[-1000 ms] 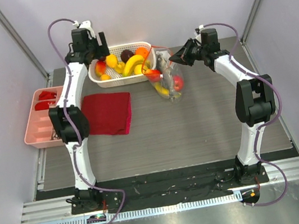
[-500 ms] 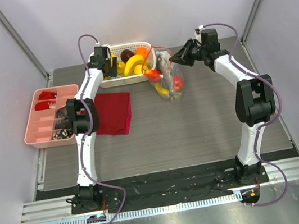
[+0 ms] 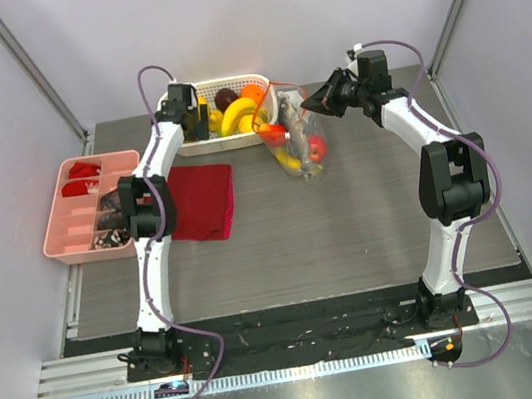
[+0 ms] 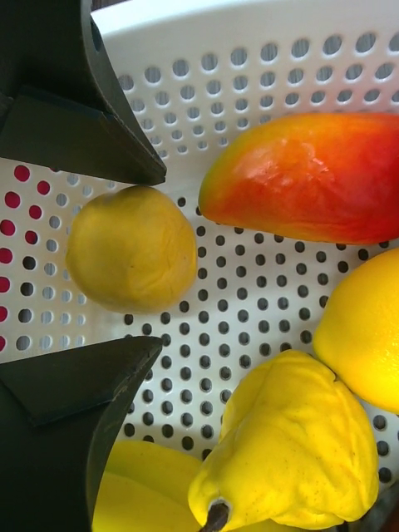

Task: Place the food in the zip-top bag and seal the zipper
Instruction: Pick up the fake fruit from the bin.

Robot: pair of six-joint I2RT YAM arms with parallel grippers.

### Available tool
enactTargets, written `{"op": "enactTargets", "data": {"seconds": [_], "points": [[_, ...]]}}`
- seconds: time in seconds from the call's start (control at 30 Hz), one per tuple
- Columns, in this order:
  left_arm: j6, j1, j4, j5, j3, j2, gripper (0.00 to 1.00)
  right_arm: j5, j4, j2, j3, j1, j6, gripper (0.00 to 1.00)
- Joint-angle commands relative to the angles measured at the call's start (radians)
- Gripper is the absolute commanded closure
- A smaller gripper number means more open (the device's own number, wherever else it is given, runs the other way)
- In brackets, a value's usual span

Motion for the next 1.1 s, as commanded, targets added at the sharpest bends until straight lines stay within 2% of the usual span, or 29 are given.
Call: {"op": "enactTargets", "data": {"seconds": [0.0, 0.2, 0.23, 0.33, 0.6, 0.73, 0.77, 0.9, 1.07], "points": [[-0.033, 0.006, -0.022, 0.012, 0.036, 0.013, 0.24, -0.003, 0.014, -0.048, 0.042, -0.004, -0.012, 0.99], [-0.024, 0.005, 0.025, 0.018, 0.057, 0.013, 0.34, -0.006, 0.013, -0.05, 0.037, -0.005, -0.016, 0.99], [-0.019, 0.006, 0.023, 0.018, 0.063, 0.01, 0.4, -0.007, 0.013, -0.051, 0.037, -0.004, -0.017, 0.99], [-0.017, 0.006, 0.043, 0.004, 0.057, -0.03, 0.51, -0.012, 0.013, -0.059, 0.035, -0.007, -0.017, 0.99], [0.009, 0.009, 0.192, -0.007, -0.013, -0.214, 0.54, -0.018, 0.013, -0.063, 0.032, -0.008, -0.02, 0.99], [-0.078, 0.008, 0.228, 0.186, -0.024, -0.32, 0.53, -0.021, 0.013, -0.067, 0.025, -0.007, -0.025, 0.99], [-0.102, -0.002, 0.232, 0.29, -0.021, -0.334, 0.53, -0.021, 0.013, -0.068, 0.023, -0.007, -0.023, 0.99], [-0.171, -0.055, 0.251, 0.445, -0.015, -0.398, 0.52, -0.024, 0.013, -0.068, 0.022, -0.007, -0.025, 0.99], [-0.247, -0.135, 0.268, 0.561, -0.012, -0.407, 0.51, -0.026, 0.013, -0.07, 0.023, -0.007, -0.025, 0.99]]}}
